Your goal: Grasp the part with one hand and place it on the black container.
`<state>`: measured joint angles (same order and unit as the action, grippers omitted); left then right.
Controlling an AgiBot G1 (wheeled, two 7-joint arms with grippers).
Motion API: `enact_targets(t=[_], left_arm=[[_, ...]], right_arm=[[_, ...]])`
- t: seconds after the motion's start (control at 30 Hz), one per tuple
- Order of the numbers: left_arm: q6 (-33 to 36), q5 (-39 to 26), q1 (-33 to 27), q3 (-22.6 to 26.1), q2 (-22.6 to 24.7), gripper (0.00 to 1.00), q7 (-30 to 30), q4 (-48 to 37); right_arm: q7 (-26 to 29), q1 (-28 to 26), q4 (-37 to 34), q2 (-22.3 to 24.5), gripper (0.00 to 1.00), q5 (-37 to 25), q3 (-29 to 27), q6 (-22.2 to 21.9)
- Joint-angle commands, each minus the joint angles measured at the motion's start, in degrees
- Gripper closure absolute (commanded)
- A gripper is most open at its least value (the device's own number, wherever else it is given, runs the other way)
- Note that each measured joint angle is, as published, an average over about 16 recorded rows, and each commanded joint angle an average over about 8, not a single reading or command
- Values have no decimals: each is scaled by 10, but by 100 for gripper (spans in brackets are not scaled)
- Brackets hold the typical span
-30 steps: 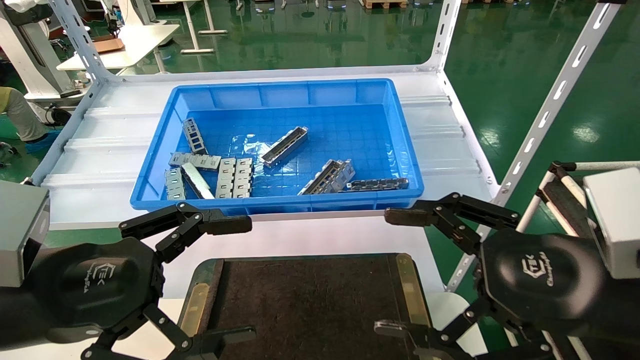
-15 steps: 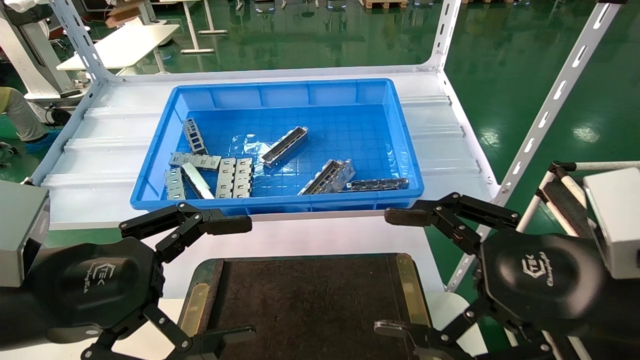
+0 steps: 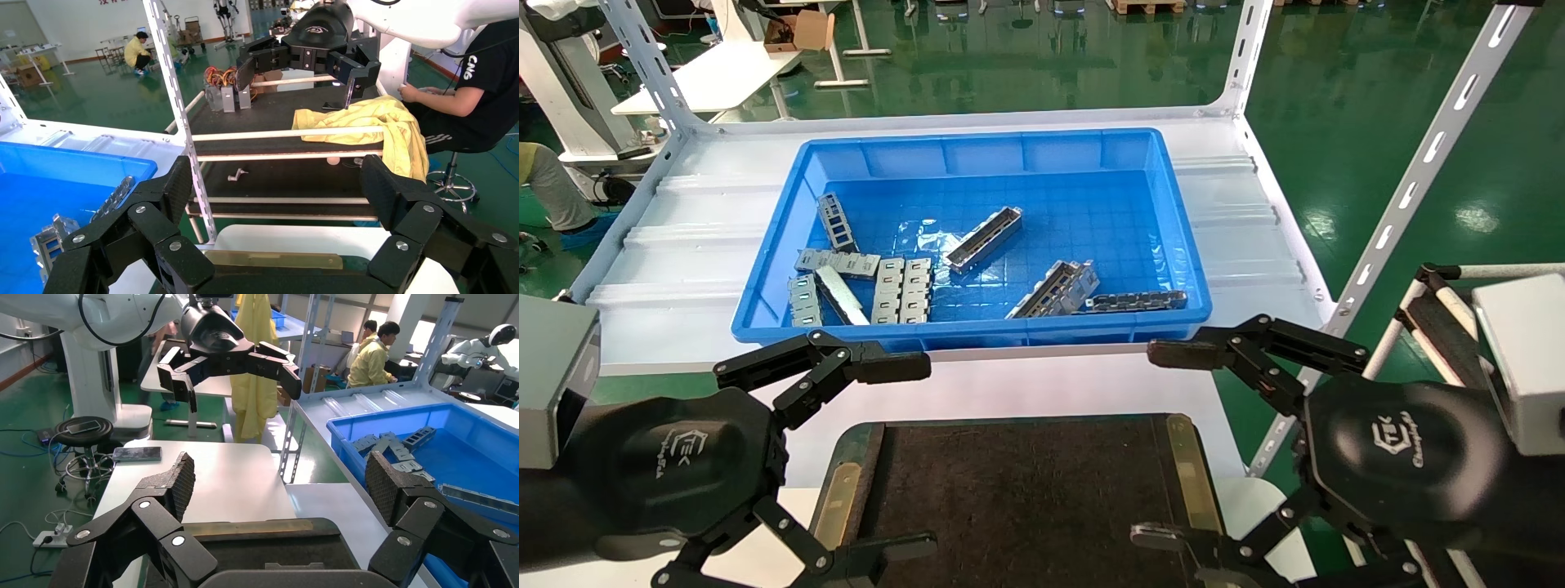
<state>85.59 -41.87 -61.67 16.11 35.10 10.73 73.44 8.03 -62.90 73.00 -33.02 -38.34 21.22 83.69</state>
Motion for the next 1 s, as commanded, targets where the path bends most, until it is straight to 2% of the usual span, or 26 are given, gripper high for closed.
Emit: enact_targets(t=[0.03, 0.47, 0.77, 1.0], left_arm=[[0, 0, 0, 0, 0, 0, 0, 0], [-7, -9, -2, 5, 5, 0, 2, 0], [-34, -45, -24, 19, 24, 0, 8, -13], [-61, -91, -64, 38, 57, 0, 8, -56]], right_arm=[[0, 0, 0, 0, 0, 0, 0, 0], [0, 0, 0, 0, 0, 0, 0, 0], [0, 0, 0, 0, 0, 0, 0, 0], [0, 0, 0, 0, 0, 0, 0, 0]])
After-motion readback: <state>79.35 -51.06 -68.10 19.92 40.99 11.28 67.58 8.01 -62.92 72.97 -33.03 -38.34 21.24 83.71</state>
